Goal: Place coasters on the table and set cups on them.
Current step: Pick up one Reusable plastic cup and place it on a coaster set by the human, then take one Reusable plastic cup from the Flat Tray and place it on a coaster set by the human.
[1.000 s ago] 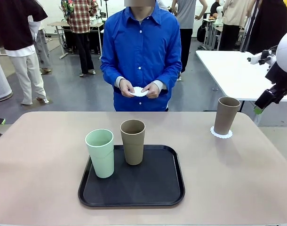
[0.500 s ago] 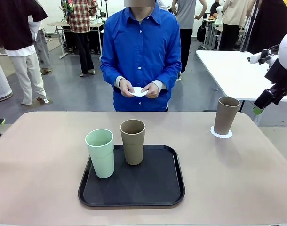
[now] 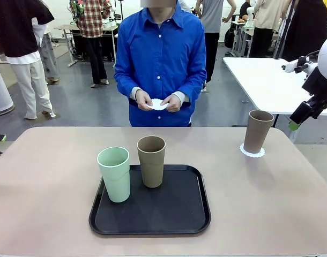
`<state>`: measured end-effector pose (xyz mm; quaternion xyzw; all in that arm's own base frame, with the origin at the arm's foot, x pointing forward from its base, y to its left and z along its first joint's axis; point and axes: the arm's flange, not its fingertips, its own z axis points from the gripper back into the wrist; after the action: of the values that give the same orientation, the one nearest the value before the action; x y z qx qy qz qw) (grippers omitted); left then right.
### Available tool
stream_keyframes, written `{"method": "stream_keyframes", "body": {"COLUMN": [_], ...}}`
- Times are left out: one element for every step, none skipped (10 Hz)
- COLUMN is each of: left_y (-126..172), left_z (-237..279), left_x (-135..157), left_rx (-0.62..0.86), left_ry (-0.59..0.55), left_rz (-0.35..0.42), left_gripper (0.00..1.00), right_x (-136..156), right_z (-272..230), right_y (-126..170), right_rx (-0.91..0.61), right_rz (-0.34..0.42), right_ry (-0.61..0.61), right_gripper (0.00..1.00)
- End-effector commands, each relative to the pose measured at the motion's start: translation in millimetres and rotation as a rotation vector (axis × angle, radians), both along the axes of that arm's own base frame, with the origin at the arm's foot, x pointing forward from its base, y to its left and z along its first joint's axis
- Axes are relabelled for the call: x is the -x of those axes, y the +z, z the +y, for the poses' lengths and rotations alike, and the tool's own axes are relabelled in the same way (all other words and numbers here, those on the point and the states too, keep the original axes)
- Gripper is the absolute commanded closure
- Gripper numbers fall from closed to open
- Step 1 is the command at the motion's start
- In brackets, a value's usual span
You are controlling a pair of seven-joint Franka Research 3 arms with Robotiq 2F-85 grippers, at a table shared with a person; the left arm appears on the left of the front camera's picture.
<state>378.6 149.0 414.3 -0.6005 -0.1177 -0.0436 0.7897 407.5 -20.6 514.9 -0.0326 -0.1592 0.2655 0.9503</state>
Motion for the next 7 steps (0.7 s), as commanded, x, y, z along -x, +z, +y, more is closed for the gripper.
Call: {"method": "stream_keyframes", "body": {"left_y": [1.1,1.1,1.1,1.1,1.1,1.1,1.1], "left_z": [0.8,0.8,0.8,0.8,0.8,0.8,0.8], "left_x": [1.3,1.3,1.3,1.3,1.3,1.3,1.3], "left_rx": [0.007,0.007,0.007,0.007,0.007,0.007,0.007], "left_ry": [-0.002,-0.002,-0.002,-0.002,-0.002,-0.002,-0.002], "left_rz": [-0.01,-0.01,-0.01,-0.01,-0.01,-0.01,-0.01], "left_gripper": [0.0,0.0,0.0,0.0,0.0,0.0,0.0], "right_x": [-3.2,-3.2,-3.2,-3.2,-3.2,-3.2,-3.2], "right_z": [0.3,0.3,0.3,0.3,0.3,0.3,0.3], "right_y": [-0.1,-0.1,-0.1,-0.1,-0.1,-0.1,-0.1], "right_rx": [0.02,0.02,0.02,0.02,0.02,0.02,0.02], "right_rz": [-0.01,-0.01,-0.01,-0.01,-0.01,-0.01,-0.01], "right_ry": [-0.004,-0.004,-0.004,-0.004,-0.004,-0.004,-0.004], "right_gripper": [0.0,0.0,0.0,0.0,0.0,0.0,0.0]}}
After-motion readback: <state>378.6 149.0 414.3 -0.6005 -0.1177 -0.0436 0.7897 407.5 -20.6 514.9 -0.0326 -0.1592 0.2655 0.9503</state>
